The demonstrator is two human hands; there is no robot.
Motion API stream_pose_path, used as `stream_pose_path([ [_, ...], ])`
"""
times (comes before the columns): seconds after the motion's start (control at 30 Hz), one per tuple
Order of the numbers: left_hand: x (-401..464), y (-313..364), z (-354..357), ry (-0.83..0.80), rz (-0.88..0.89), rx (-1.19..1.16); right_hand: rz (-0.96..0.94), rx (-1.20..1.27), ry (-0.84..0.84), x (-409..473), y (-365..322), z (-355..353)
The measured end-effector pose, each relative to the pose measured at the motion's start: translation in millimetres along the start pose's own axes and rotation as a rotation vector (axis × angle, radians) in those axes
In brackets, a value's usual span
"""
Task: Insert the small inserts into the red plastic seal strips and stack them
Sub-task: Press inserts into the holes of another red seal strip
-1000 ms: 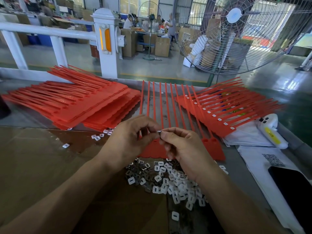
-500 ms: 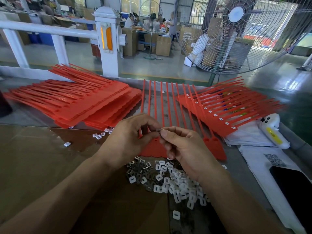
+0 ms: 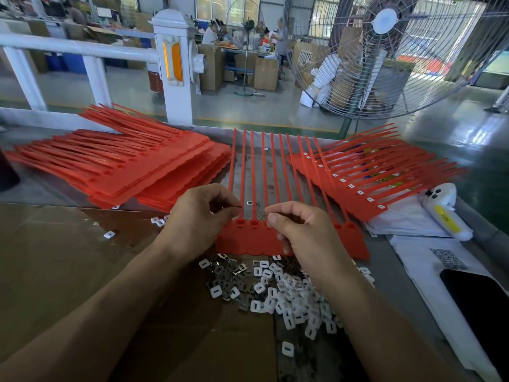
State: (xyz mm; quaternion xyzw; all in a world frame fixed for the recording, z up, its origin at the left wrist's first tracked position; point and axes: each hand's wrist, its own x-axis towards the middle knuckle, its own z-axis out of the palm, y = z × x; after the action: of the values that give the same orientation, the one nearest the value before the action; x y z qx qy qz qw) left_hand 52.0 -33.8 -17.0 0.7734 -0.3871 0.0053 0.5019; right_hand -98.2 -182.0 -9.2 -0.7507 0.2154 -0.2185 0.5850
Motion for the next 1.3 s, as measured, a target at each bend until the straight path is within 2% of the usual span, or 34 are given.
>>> stream_pose_path([
  [0.43,2.9,-10.7,-8.4,-0.060,-0.129,0.197,-0.047,-0.049,0.016,-0.3,0.9,-0.2],
  [0.8,1.6,-3.2,-8.0,-0.036,-0.060,0.139,-0.040,-0.089,0.003,-2.3,-1.8,1.0],
  [1.3,4.4,-15.9,-6.0,-0.103,-0.145,0.147,-0.057,-0.125,-0.004,-1.6,0.5,1.0],
])
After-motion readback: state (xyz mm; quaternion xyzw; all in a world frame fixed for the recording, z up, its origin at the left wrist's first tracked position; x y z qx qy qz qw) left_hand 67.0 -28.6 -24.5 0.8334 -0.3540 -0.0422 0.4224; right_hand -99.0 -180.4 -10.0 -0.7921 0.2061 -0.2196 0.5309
